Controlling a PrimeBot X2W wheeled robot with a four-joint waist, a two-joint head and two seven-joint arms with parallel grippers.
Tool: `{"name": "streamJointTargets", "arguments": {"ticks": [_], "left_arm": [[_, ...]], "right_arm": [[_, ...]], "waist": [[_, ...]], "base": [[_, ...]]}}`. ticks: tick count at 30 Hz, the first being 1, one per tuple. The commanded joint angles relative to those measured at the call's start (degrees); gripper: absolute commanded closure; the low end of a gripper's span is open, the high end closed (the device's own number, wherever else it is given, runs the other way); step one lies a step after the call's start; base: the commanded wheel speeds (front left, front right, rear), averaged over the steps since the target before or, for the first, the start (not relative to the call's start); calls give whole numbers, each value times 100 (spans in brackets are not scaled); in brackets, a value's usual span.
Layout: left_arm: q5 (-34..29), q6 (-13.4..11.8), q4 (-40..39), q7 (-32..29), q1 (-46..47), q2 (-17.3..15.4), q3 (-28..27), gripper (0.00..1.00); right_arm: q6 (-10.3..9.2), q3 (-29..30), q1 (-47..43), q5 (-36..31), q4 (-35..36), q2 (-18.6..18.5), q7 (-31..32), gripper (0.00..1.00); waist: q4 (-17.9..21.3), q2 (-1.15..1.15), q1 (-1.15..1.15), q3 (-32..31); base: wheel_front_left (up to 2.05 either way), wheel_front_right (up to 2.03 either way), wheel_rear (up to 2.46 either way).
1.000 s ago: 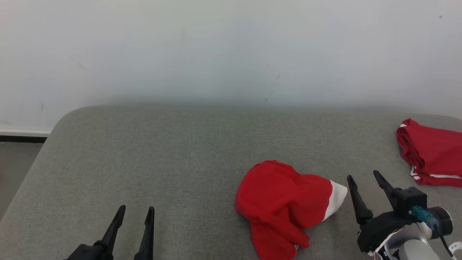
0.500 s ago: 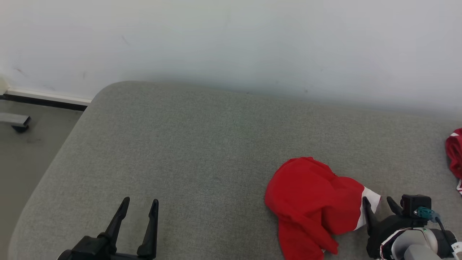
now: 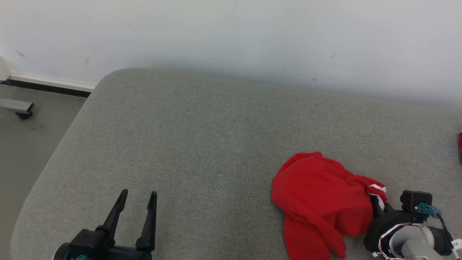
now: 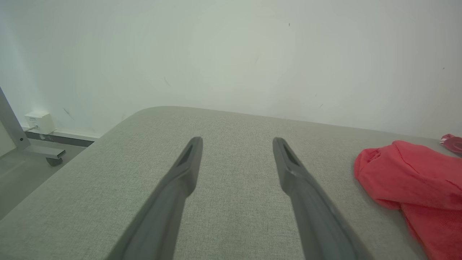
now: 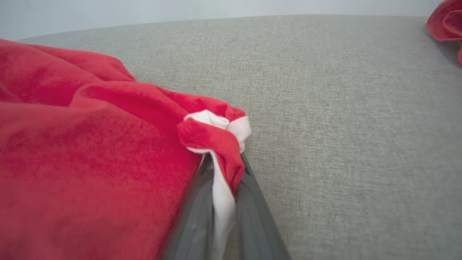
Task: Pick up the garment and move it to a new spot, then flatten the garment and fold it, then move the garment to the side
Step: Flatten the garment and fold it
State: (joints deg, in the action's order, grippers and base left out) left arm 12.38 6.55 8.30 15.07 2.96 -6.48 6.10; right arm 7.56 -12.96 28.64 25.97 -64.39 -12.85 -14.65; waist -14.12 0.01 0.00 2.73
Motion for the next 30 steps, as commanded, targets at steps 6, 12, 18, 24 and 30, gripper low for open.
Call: {"name": "streamJointTargets", "arguments": {"ticks": [6, 12, 18, 24, 30], "left_arm": [[-56, -46, 25, 10, -149, 32, -92, 0], [-80, -85, -56, 10, -246, 87, -121, 0], [-97, -84, -109, 10, -343, 142, -142, 0], [-111, -79, -137, 10, -425, 168, -168, 0], [-112, -72, -119, 10, -416, 191, -170, 0]], "right_arm": [[-12, 185, -170, 0, 646, -561, -54, 100], [-12, 622, -92, -361, 1488, -1042, -57, 100], [-12, 590, 35, -800, 2548, -1017, -56, 100], [-12, -318, -203, -934, 3077, -490, -49, 100], [-12, -1154, -501, -752, 3019, 208, -49, 100]], "waist": [[177, -1, 0, -254], [287, -1, 0, -370], [311, -1, 0, -505], [255, -1, 0, -547], [129, -1, 0, -525]], "base": [[0, 0, 0], [0, 0, 0], [0, 0, 0], [0, 0, 0], [0, 0, 0]]}}
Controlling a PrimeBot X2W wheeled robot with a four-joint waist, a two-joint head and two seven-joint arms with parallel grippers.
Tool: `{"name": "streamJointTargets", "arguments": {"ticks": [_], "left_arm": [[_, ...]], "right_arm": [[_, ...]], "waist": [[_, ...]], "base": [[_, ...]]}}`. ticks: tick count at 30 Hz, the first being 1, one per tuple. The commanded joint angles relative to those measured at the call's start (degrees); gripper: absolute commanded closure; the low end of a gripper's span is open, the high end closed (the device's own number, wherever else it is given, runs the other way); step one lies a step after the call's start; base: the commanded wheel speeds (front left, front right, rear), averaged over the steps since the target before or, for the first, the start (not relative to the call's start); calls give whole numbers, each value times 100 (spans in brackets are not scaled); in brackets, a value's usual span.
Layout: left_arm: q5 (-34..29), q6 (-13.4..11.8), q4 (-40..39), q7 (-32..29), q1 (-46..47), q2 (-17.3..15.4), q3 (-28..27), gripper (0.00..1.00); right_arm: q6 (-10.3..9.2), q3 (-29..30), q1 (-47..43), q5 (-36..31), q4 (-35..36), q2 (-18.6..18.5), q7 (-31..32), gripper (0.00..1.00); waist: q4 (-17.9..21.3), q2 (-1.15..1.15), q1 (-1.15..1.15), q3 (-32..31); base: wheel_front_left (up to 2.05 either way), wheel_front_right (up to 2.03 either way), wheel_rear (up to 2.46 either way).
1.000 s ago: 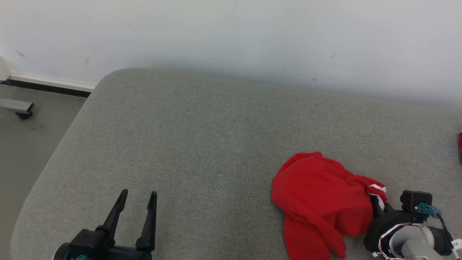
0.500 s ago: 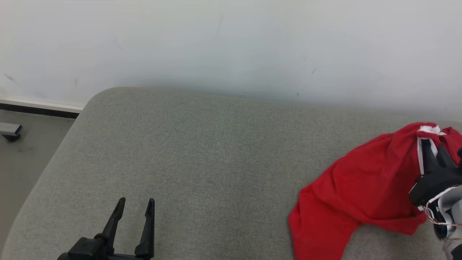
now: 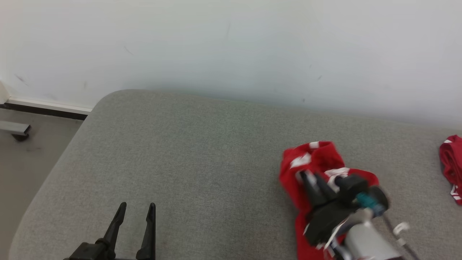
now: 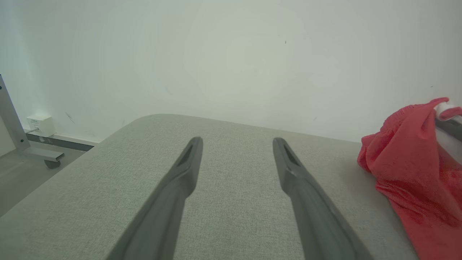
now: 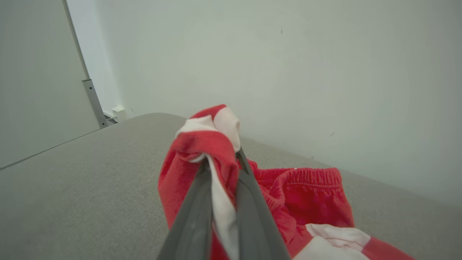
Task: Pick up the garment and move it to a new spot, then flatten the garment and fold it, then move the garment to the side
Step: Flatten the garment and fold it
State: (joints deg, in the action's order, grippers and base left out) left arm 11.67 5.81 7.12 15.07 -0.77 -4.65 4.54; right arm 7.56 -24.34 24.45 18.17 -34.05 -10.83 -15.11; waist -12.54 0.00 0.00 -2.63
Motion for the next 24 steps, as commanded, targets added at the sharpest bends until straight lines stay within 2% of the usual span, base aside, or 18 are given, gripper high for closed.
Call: {"name": "streamJointTargets", "arguments": {"ticks": [1, 4, 6, 7, 8, 14, 24], "left_arm": [[-48, 7, 4, 9, -34, 12, 0, 0], [-52, 13, 28, 9, -14, 18, 7, 0], [-57, 14, 51, 10, 8, 29, 23, 0], [-59, 16, 59, 10, 18, 33, 26, 0], [-57, 20, 67, 10, 27, 38, 27, 0], [-67, 14, 88, 10, -29, 40, -50, 0], [-68, -15, 40, 10, -114, 63, -145, 0]], "right_arm": [[-12, -159, -137, 22, -78, 120, -3, 100], [-12, -590, -320, 62, -258, 472, -3, 100], [-12, -814, -398, 42, -415, 573, -4, 100], [-12, -893, -433, 81, -470, 627, -4, 55], [-12, -963, -472, 130, -541, 674, -4, 0], [-12, -1046, -455, 169, -505, 744, -4, 0], [-12, -805, -849, 100, 246, 156, -3, 0]], "waist": [[-56, 0, 0, 21], [-118, 0, 0, 43], [-167, 0, 0, 60], [-178, 0, 0, 66], [-192, 0, 0, 71], [-111, 0, 0, 51], [94, 0, 0, -94]], "base": [[0, 0, 0], [0, 0, 0], [0, 0, 0], [0, 0, 0], [0, 0, 0], [0, 0, 0], [0, 0, 0]]}}
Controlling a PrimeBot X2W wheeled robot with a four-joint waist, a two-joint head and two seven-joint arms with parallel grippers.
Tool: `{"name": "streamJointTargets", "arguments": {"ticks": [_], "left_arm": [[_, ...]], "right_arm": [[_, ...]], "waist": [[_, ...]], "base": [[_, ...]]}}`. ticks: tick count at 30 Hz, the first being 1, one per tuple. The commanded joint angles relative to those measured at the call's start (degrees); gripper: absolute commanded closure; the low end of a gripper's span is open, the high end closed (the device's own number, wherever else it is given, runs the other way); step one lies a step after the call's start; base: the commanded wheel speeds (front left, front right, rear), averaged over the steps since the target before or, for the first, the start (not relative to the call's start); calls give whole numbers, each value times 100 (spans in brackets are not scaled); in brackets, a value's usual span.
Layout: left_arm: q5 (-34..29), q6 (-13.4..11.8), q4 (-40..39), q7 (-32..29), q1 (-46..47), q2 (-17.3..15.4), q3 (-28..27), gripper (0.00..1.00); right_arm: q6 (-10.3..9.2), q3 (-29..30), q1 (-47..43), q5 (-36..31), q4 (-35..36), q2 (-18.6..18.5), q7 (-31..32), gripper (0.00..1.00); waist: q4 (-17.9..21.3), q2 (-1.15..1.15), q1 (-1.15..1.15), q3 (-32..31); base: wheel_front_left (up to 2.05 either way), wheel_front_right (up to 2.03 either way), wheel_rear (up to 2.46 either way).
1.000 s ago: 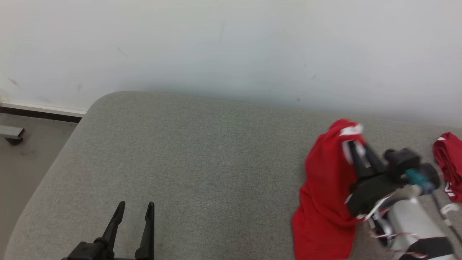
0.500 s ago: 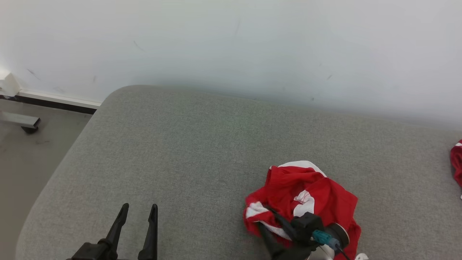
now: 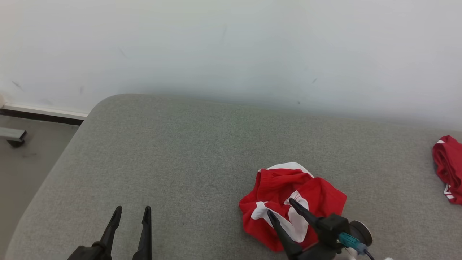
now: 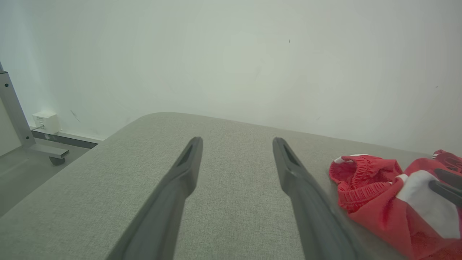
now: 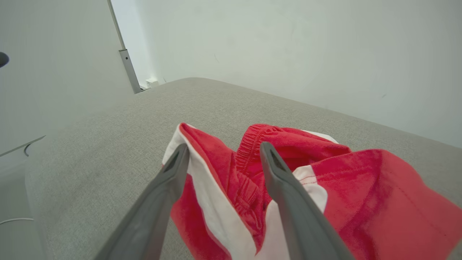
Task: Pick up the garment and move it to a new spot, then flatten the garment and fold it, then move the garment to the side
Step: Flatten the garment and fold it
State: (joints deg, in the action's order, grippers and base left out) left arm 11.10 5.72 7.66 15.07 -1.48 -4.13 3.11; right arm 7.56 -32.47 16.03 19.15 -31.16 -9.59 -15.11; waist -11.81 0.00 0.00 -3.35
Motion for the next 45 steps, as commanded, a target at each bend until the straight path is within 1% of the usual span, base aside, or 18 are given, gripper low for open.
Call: {"name": "streamJointTargets", "arguments": {"ticks": [1, 4, 7, 12, 16, 24, 28, 32, 33, 34, 35, 37, 40, 43, 45], "left_arm": [[-16, -7, -26, 10, -58, 13, -12, 0], [-29, -6, -50, 9, -92, 16, -45, 0], [-39, -2, -69, 10, -135, 20, -67, 0], [-48, -4, -91, 9, -179, 25, -100, 0], [-78, -1, -104, 10, -222, 19, -119, 0], [-114, 28, -77, 9, -81, 9, -25, 0], [-127, 47, -49, 9, -49, 7, 12, 0], [-125, 54, -27, 10, -42, 5, 9, 0], [-121, 53, -28, 9, -50, 4, -4, 0], [-117, 53, -31, 10, -65, 5, -13, 0], [-110, 48, -38, 10, -84, 7, -26, 0], [-102, 28, -54, 10, -137, 11, -57, 0], [-87, -3, -67, 10, -213, 19, -93, 0], [-75, -8, -80, 10, -255, 30, -124, 0], [-69, -12, -88, 9, -259, 31, -128, 0]], "right_arm": [[-12, -12, -79, 49, 39, -46, -3, 0], [-12, -38, -230, 140, 252, -291, -3, 0], [-12, 28, -427, 247, 485, -448, -2, 0], [-12, 360, -724, 367, 910, -574, -2, 0], [-12, 522, -636, 224, 913, -683, -2, 0], [-12, 330, 213, -63, 364, -951, 297, 0], [-12, 68, 609, -74, -91, -1064, 540, 0], [-12, -254, 828, 115, -538, -1140, 799, 0], [-12, -316, 857, 175, -627, -1144, 858, 5], [-12, -380, 858, 246, -708, -1156, 891, 62], [-12, -407, 865, 334, -782, -1169, 892, 100], [-12, -499, 867, 457, -864, -1176, 816, 100], [-12, -507, 866, 612, -849, -1206, 478, 100], [-12, -393, 732, 777, -747, -1278, 233, 100], [-12, -336, 655, 832, -695, -1301, 180, 100]], "waist": [[35, 0, 0, -34], [64, 0, 0, -63], [76, 0, 0, -83], [93, 0, 0, -115], [102, 0, 0, -120], [-42, 0, 0, -91], [-157, 0, 0, -68], [-263, 0, 0, -59], [-275, 0, 0, -60], [-282, 0, 0, -61], [-283, 0, 0, -61], [-252, 0, 0, -67], [-146, 0, 0, -84], [15, 0, 0, -112], [73, 0, 0, -118]], "base": [[0, 0, 0], [0, 0, 0], [0, 0, 0], [0, 0, 0], [0, 0, 0], [0, 0, 0], [0, 0, 0], [0, 0, 0], [0, 0, 0], [0, 0, 0], [0, 0, 0], [0, 0, 0], [0, 0, 0], [0, 0, 0], [0, 0, 0]]}}
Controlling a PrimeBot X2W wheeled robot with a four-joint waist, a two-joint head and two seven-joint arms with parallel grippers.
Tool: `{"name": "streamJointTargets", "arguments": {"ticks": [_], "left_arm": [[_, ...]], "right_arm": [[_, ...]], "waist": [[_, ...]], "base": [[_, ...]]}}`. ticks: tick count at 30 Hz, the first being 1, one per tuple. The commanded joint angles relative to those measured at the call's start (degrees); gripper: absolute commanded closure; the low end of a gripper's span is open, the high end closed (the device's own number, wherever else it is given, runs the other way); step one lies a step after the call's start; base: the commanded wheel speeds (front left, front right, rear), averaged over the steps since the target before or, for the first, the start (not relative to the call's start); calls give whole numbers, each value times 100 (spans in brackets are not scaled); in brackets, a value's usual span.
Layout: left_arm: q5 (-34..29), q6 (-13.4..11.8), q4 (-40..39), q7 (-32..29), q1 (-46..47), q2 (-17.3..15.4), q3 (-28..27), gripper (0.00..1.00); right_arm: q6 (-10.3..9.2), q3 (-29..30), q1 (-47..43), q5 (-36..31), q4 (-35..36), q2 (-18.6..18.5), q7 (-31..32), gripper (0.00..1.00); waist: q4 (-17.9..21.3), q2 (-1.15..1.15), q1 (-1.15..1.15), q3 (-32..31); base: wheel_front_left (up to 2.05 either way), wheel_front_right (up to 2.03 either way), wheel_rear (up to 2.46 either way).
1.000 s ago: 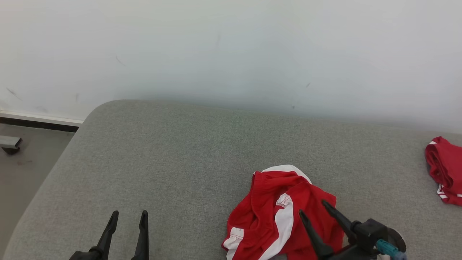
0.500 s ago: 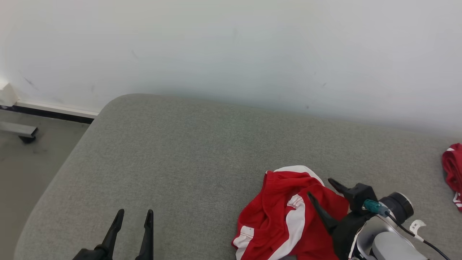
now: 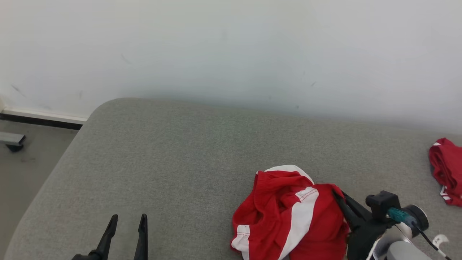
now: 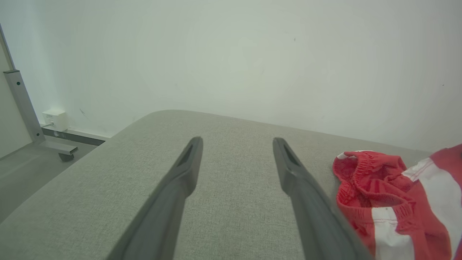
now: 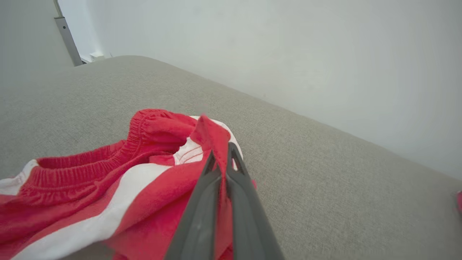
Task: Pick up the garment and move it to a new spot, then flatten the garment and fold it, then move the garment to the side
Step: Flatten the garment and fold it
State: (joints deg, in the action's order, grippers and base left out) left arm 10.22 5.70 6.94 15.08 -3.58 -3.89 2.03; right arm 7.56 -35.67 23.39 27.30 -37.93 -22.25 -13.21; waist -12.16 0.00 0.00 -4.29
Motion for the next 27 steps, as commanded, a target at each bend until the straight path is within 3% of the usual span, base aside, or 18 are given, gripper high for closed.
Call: {"name": "streamJointTargets", "arguments": {"ticks": [1, 6, 11, 12, 13, 14, 27], "left_arm": [[20, -3, -21, 9, -51, 13, -16, 0], [32, -37, -53, 8, -102, 34, -29, 0], [31, -46, -68, 8, -109, 39, -33, 0], [29, -43, -68, 8, -108, 42, -35, 0], [24, -39, -66, 8, -109, 42, -36, 0], [18, -38, -66, 9, -109, 41, -46, 0], [-45, -4, -62, 8, -35, -5, -100, 0]], "right_arm": [[-12, 60, -176, 40, 49, -93, -57, 100], [-12, 751, -1089, 391, 724, -296, -180, 100], [-12, 1493, -1993, 701, 1154, -128, -194, 100], [-12, 1610, -2121, 647, 1207, -101, -197, 95], [-12, 1728, -2214, 590, 1267, -56, -200, 62], [-12, 1835, -2300, 574, 1353, 31, -201, 0], [-12, 3004, -2877, -645, 3118, 836, -192, 0]], "waist": [[165, 0, 0, -31], [473, 0, 0, -20], [601, 0, 0, 20], [617, 0, 0, 25], [632, 0, 0, 26], [651, 0, 0, 27], [771, 0, 0, 17]], "base": [[0, 0, 0], [0, 0, 0], [0, 0, 0], [0, 0, 0], [0, 0, 0], [0, 0, 0], [0, 0, 0]]}}
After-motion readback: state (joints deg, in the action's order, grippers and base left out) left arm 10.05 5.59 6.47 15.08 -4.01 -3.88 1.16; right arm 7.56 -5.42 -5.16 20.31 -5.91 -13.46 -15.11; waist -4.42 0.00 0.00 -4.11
